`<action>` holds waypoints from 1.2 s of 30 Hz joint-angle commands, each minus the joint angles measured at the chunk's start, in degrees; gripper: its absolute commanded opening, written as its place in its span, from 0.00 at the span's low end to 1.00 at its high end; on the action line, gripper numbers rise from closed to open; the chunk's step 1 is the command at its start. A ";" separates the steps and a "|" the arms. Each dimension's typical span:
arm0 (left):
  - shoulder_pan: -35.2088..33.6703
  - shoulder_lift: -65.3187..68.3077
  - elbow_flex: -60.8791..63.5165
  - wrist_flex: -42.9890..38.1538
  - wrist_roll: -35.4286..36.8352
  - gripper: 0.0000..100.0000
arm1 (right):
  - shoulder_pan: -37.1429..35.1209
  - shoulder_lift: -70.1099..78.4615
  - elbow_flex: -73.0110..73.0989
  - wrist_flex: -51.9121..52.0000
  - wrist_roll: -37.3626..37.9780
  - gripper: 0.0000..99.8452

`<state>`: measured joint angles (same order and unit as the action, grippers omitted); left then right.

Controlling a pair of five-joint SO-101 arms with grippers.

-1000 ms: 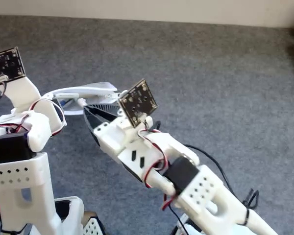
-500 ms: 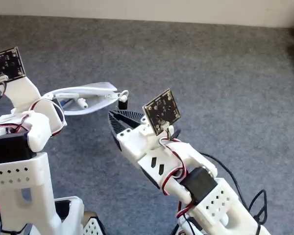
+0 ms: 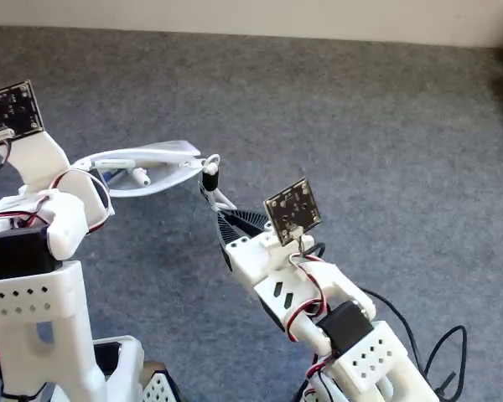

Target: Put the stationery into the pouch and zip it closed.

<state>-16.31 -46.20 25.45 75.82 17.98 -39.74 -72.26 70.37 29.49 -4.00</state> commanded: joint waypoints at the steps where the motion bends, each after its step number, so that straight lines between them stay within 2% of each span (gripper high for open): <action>1: -0.84 -0.31 -0.13 -1.05 -0.53 0.01 | -0.13 -1.19 2.07 -5.85 0.79 0.04; 7: -0.84 -0.31 -0.13 -1.05 -0.53 0.01 | -1.36 7.25 2.51 -7.08 0.35 0.22; 14: -0.66 -0.31 -0.13 -1.05 -0.53 0.01 | -1.01 23.25 -1.63 -18.59 0.35 0.22; 19: -0.66 -0.31 -0.13 -1.05 -0.53 0.01 | -1.01 26.86 -3.56 -23.60 0.70 0.22; 26: -0.66 -0.31 -0.13 -1.05 -0.53 0.01 | -0.92 28.53 -6.64 -27.56 0.79 0.22; 36: -0.75 -0.31 -0.04 -1.05 -0.53 0.01 | 2.15 40.13 -16.57 -27.56 0.79 0.22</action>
<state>-16.31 -46.20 25.45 75.82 17.98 -39.38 -32.44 58.68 3.30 -4.00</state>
